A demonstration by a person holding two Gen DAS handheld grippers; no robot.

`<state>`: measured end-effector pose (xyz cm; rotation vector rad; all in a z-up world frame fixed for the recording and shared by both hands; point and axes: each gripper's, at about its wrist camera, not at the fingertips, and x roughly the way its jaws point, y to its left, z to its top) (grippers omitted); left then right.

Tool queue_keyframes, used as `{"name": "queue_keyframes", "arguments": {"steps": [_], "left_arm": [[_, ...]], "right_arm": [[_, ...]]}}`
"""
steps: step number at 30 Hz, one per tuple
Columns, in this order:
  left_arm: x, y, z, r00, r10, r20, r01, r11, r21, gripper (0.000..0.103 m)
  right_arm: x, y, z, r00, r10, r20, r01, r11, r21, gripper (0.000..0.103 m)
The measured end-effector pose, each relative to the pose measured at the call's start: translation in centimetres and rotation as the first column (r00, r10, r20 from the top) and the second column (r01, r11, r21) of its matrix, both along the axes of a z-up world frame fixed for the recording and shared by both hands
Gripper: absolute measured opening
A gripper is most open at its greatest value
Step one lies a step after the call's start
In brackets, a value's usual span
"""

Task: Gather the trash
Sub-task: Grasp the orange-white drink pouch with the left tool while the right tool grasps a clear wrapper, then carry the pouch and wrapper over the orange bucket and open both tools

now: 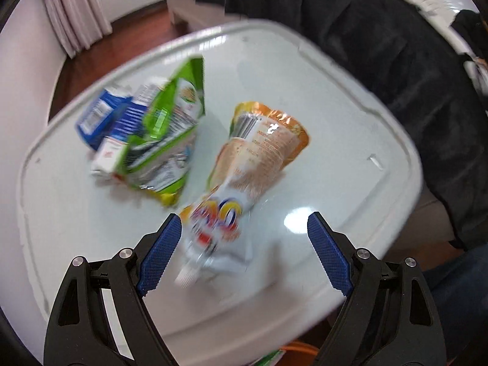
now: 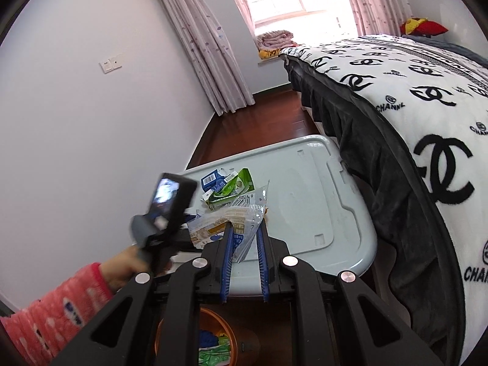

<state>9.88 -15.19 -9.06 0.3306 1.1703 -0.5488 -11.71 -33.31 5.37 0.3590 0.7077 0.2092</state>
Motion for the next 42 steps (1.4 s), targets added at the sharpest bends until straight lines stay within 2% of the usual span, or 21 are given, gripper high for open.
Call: {"name": "queue_keyframes", "arguments": {"steps": [1,2,4,5,7,11,15,21,25,28,30,34,42], "left_arm": [[0.7,-0.8,-0.9,1.0,0.014,0.005,-0.014,0.999,0.051,0.082],[1.1,-1.0,-1.2,1.0,0.02,0.011,-0.02,0.997,0.068,0.082],[1.7,-1.6,-2.0,1.0,0.023,-0.01,-0.023,0.998,0.065,0.079],[1.8,-1.8,-2.1,1.0,0.029,-0.002,-0.029,0.996,0.082,0.065],[1.9,-2.2,-2.5,1.0,0.03,0.004,-0.03,0.993,0.116,0.052],[1.3,-1.7,-2.1,0.999,0.032,-0.013,-0.03,0.995,0.093,0.04],[0.3,-0.2,-1.3,0.999,0.038,-0.018,-0.037,0.997,0.069,0.037],[-2.6,2.6,2.0,0.999,0.053,0.003,-0.053,0.998,-0.037,0.036],[-6.1,5.4,5.3,0.998,0.039,0.056,-0.034,0.995,-0.089,0.036],[-8.7,7.9,6.8,0.997,0.05,0.059,-0.041,0.99,-0.134,0.036],[-10.5,9.3,7.2,0.997,0.049,0.064,-0.04,0.99,-0.136,0.036],[-13.6,11.9,6.2,0.996,0.084,0.027,-0.08,0.991,-0.11,0.036],[-18.1,15.4,0.9,0.969,0.189,-0.16,-0.204,0.975,-0.086,0.036]], "right_arm": [[0.2,-0.2,-0.1,1.0,-0.002,-0.002,0.002,1.0,0.004,0.015],[0.2,-0.3,-0.2,1.0,0.0,-0.003,0.0,1.0,0.003,0.015],[0.1,-0.4,-0.2,1.0,-0.004,-0.003,0.004,1.0,-0.004,0.015],[0.1,-0.5,-0.2,1.0,-0.005,-0.003,0.005,1.0,-0.005,0.015],[-0.1,-0.6,-0.2,1.0,-0.007,-0.004,0.007,1.0,-0.001,0.015],[-0.5,-0.3,-0.4,1.0,-0.008,-0.006,0.008,1.0,0.005,0.015],[-0.7,0.1,-0.2,1.0,-0.002,0.002,0.002,1.0,0.001,0.015],[-1.0,0.7,0.2,1.0,0.013,0.018,-0.013,1.0,-0.019,0.015],[-1.3,1.6,0.5,0.999,0.031,0.019,-0.031,0.999,-0.025,0.015],[-1.5,2.7,0.6,0.998,0.062,0.018,-0.062,0.997,-0.04,0.015],[-1.6,3.4,0.6,0.996,0.084,0.013,-0.083,0.995,-0.047,0.015],[-1.7,5.4,0.1,0.99,0.139,-0.012,-0.14,0.988,-0.066,0.015],[-1.7,10.4,-2.7,0.957,0.271,-0.104,-0.282,0.953,-0.108,0.015]]}}
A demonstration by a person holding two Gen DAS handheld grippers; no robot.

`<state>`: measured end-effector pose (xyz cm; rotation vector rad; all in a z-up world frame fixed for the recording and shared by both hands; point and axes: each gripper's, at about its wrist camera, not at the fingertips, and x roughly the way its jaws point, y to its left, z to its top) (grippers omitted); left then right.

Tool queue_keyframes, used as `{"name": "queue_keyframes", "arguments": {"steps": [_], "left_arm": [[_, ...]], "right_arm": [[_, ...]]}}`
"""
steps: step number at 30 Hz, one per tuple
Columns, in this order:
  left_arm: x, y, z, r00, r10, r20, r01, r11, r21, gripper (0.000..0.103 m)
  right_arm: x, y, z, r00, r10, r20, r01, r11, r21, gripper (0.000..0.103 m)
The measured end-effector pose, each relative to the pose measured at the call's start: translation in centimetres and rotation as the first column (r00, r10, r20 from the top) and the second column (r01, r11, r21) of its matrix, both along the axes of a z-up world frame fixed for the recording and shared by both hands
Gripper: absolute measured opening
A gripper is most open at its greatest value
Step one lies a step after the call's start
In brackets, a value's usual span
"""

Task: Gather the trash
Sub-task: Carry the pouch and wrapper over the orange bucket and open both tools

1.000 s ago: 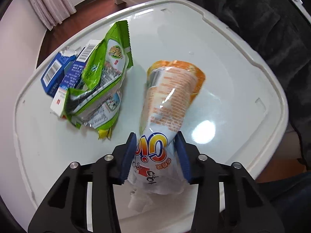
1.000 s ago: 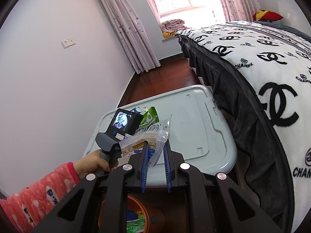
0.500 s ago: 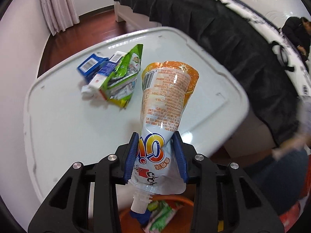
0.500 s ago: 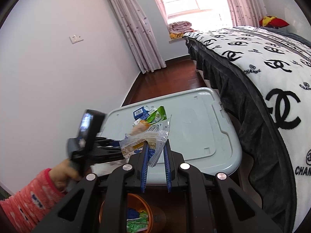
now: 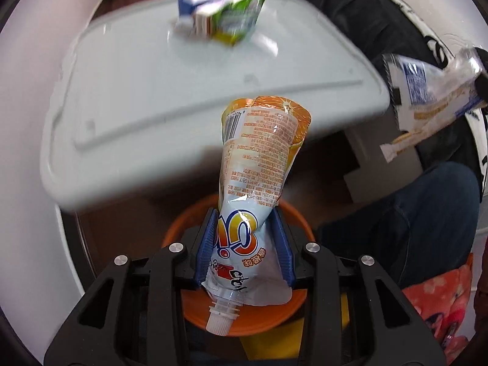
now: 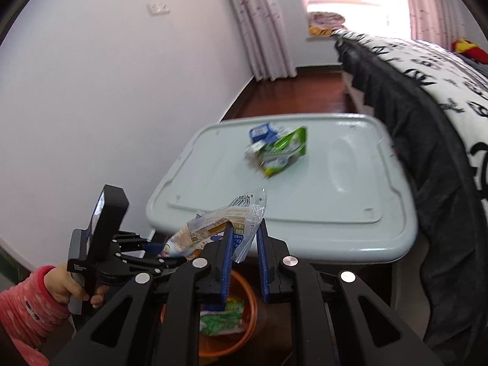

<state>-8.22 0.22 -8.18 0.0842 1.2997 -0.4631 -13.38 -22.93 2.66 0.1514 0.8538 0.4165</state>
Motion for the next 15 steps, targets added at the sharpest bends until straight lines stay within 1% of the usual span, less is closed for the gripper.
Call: {"name": "queue_keyframes", "arguments": {"steps": [2,4,6,9,11,12,15], "left_arm": [[-0.6,0.7,-1.3,0.998,0.038,-0.056,-0.039,0.999,-0.012,0.036],[-1.1,1.3,-2.7,0.992,0.077,-0.099,-0.078,0.997,-0.008,0.036],[-1.3,1.9,-4.1,0.983,0.114,-0.143,-0.116,0.993,-0.001,0.036],[-1.6,2.6,-6.6,0.961,0.163,-0.222,-0.165,0.986,0.009,0.036],[-1.7,2.5,-7.7,0.953,0.178,-0.246,-0.176,0.984,0.03,0.036],[-1.8,2.4,-8.5,0.949,0.188,-0.253,-0.18,0.982,0.056,0.036],[-1.8,1.9,-9.8,0.941,0.199,-0.274,-0.183,0.98,0.082,0.036]], "right_arm": [[0.0,1.1,-0.9,0.999,0.033,-0.026,-0.033,0.999,-0.011,0.015],[0.0,2.4,-2.1,0.996,0.068,-0.061,-0.07,0.997,-0.032,0.015],[0.1,3.4,-3.2,0.991,0.095,-0.096,-0.099,0.994,-0.045,0.015],[0.2,4.9,-5.2,0.979,0.131,-0.153,-0.144,0.987,-0.076,0.015],[0.3,5.9,-6.8,0.968,0.153,-0.2,-0.173,0.981,-0.086,0.015],[0.4,6.3,-7.3,0.963,0.16,-0.215,-0.183,0.979,-0.09,0.015],[0.5,7.6,-9.5,0.945,0.182,-0.272,-0.221,0.968,-0.119,0.015]]}}
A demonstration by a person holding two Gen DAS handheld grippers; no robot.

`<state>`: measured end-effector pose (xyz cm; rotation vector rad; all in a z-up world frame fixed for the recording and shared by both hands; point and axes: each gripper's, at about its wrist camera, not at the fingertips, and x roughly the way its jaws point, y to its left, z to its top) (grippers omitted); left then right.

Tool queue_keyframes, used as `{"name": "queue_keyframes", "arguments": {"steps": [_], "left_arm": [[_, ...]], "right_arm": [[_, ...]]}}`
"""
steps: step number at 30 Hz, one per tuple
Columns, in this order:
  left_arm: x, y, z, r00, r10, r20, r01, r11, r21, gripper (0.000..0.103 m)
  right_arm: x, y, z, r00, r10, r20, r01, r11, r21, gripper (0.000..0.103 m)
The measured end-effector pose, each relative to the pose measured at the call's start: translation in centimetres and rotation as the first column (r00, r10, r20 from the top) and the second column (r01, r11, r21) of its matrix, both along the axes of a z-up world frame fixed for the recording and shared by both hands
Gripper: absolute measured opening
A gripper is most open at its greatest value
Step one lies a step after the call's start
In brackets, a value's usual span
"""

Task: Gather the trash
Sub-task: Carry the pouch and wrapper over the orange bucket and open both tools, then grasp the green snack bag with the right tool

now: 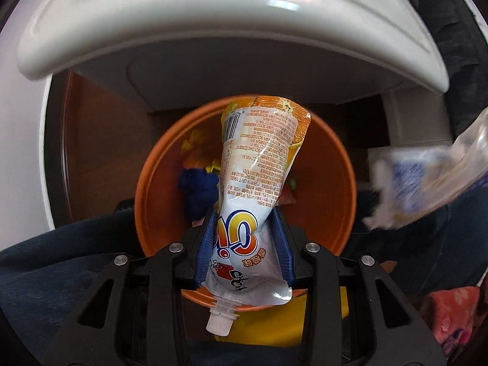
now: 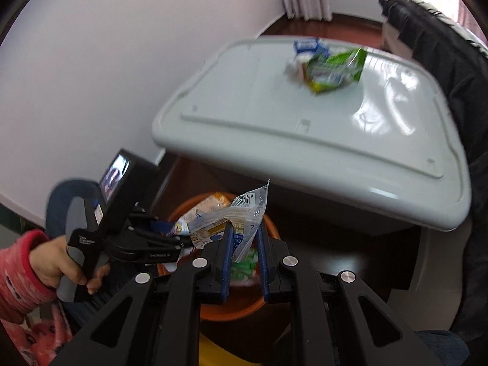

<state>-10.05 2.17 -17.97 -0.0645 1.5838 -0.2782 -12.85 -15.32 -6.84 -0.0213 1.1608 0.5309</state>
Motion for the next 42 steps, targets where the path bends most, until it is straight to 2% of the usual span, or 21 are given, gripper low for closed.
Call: {"name": "queue_keyframes", "arguments": {"steps": [6,11,12,14,15,16,17,19,21,23,26,31,36,39,42], "left_arm": [[0.1,-0.2,-1.2,1.0,0.016,-0.014,-0.015,0.999,0.04,0.036],[0.2,-0.2,-2.0,0.999,0.024,-0.033,-0.022,0.997,0.069,0.04],[0.1,-0.1,-2.1,0.999,0.024,-0.033,-0.022,0.997,0.074,0.043],[0.3,-0.2,-2.2,0.999,0.025,-0.034,-0.023,0.997,0.074,0.062],[0.2,-0.2,-2.2,0.999,0.025,-0.028,-0.023,0.996,0.085,0.068],[0.3,-0.1,-2.1,0.999,0.026,-0.021,-0.024,0.995,0.1,0.077],[0.4,-0.1,-2.2,0.999,0.033,-0.018,-0.031,0.994,0.104,0.079],[0.5,0.3,-1.9,0.998,0.054,-0.016,-0.052,0.994,0.099,0.079],[0.7,1.1,-1.7,0.997,0.078,-0.014,-0.076,0.993,0.091,0.081],[0.8,1.4,-1.5,0.996,0.093,-0.01,-0.092,0.992,0.082,0.082],[0.8,1.2,-1.2,0.996,0.087,0.002,-0.087,0.993,0.08,0.082],[0.8,0.8,-0.6,0.997,0.073,0.026,-0.075,0.994,0.085,0.082],[1.0,1.0,0.4,0.996,0.078,0.051,-0.082,0.993,0.08,0.082],[1.4,1.2,2.1,0.991,0.084,0.103,-0.091,0.994,0.063,0.082],[2.5,1.3,4.8,0.976,0.097,0.197,-0.105,0.994,0.03,0.082]], "right_arm": [[0.0,1.7,-4.1,0.992,0.055,-0.113,-0.061,0.997,-0.056,0.015],[-0.3,2.5,-6.6,0.971,0.096,-0.218,-0.109,0.993,-0.046,0.016],[-0.2,2.7,-6.9,0.967,0.1,-0.234,-0.113,0.993,-0.043,0.019],[0.0,2.9,-7.4,0.959,0.111,-0.259,-0.126,0.991,-0.042,0.033],[-0.1,2.9,-7.5,0.961,0.108,-0.256,-0.125,0.991,-0.049,0.043],[0.0,2.8,-7.4,0.962,0.105,-0.252,-0.122,0.991,-0.054,0.047],[0.2,2.5,-7.0,0.967,0.088,-0.241,-0.102,0.994,-0.048,0.052],[0.4,1.6,-6.1,0.977,0.044,-0.207,-0.057,0.997,-0.056,0.079],[0.8,0.1,-4.8,0.99,-0.013,-0.141,0.002,0.997,-0.072,0.081],[1.1,-1.3,-4.1,0.993,-0.064,-0.099,0.056,0.995,-0.079,0.091],[1.2,-2.1,-3.7,0.992,-0.086,-0.093,0.081,0.995,-0.06,0.091],[0.9,-1.5,-4.5,0.99,-0.05,-0.13,0.044,0.998,-0.05,0.092],[1.1,-1.2,-4.1,0.992,-0.054,-0.117,0.049,0.998,-0.041,0.092],[1.4,-1.9,-3.1,0.993,-0.078,-0.092,0.076,0.997,-0.028,0.092],[2.2,-2.9,-2.0,0.992,-0.105,-0.064,0.104,0.994,-0.018,0.092]]}}
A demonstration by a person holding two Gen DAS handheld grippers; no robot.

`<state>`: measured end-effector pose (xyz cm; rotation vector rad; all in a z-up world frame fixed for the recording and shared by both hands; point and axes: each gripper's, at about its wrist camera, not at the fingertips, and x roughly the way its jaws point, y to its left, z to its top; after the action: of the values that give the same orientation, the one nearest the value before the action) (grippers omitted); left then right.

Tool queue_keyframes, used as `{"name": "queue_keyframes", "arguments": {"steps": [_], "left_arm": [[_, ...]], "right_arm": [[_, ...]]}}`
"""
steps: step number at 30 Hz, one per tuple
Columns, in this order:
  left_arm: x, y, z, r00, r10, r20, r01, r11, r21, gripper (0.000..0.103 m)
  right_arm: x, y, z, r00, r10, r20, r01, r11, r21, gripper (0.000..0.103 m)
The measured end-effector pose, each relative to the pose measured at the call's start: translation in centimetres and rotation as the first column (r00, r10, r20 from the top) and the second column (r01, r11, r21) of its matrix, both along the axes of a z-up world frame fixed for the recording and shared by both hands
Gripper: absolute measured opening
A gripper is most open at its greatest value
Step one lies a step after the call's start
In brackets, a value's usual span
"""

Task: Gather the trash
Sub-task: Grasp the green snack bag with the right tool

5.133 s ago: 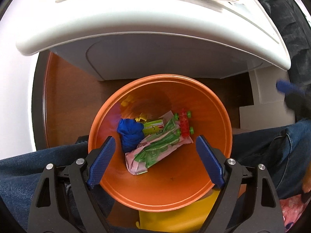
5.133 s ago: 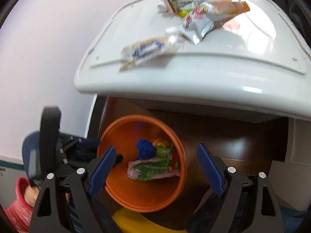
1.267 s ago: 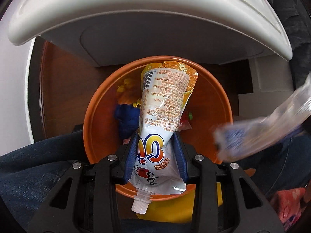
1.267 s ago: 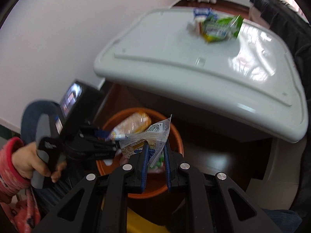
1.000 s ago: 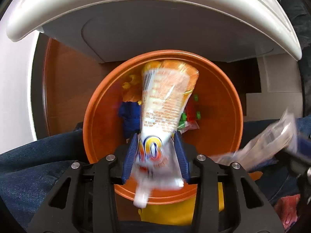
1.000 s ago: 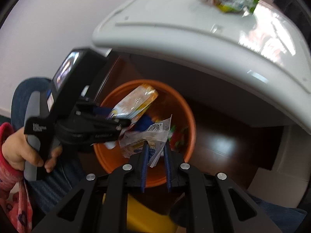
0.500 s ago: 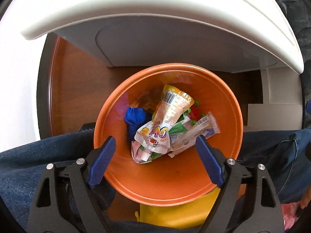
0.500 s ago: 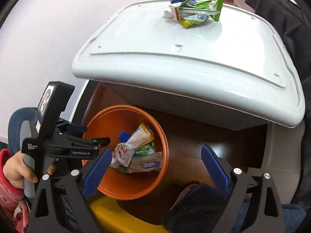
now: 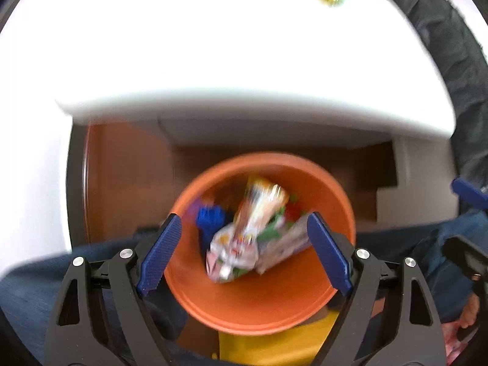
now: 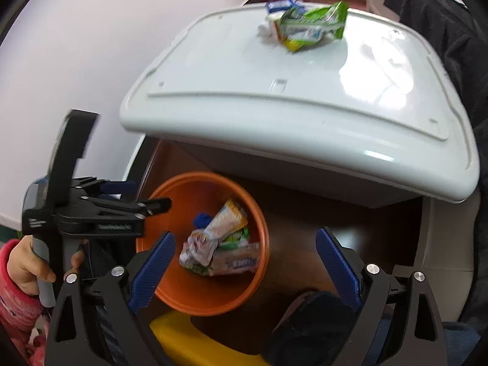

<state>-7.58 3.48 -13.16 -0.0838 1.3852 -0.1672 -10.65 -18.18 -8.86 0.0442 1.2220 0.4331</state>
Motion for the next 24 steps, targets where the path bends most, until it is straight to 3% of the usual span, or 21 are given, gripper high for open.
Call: {"name": "queue_keyframes", "arguments": {"steps": [2,7,10,13,17,24], "left_arm": [[1.3,0.1,2.6,0.996,0.009,0.09,-0.008,1.0,-0.006,0.082],[6.2,0.0,8.7,0.955,0.035,0.294,-0.035,0.999,-0.004,0.082],[9.4,-0.3,12.0,0.908,0.07,0.413,-0.069,0.997,-0.018,0.082],[11.5,-0.6,13.7,0.87,0.087,0.485,-0.09,0.996,-0.016,0.082],[13.2,-0.5,14.1,0.843,0.1,0.529,-0.119,0.993,0.001,0.082],[13.9,0.5,13.2,0.854,0.095,0.511,-0.117,0.993,0.011,0.082]], "right_arm": [[0.9,-0.7,0.8,0.999,-0.028,0.025,0.028,1.0,0.0,0.092],[4.0,-1.9,2.7,0.991,-0.111,0.074,0.108,0.993,0.043,0.092],[6.8,-2.6,4.2,0.979,-0.172,0.109,0.162,0.982,0.097,0.092],[9.9,-3.3,5.4,0.96,-0.239,0.149,0.216,0.964,0.153,0.092],[14.8,-4.1,5.7,0.926,-0.33,0.185,0.296,0.936,0.191,0.092],[23.0,-4.0,2.0,0.899,-0.418,0.126,0.383,0.894,0.234,0.091]]}}
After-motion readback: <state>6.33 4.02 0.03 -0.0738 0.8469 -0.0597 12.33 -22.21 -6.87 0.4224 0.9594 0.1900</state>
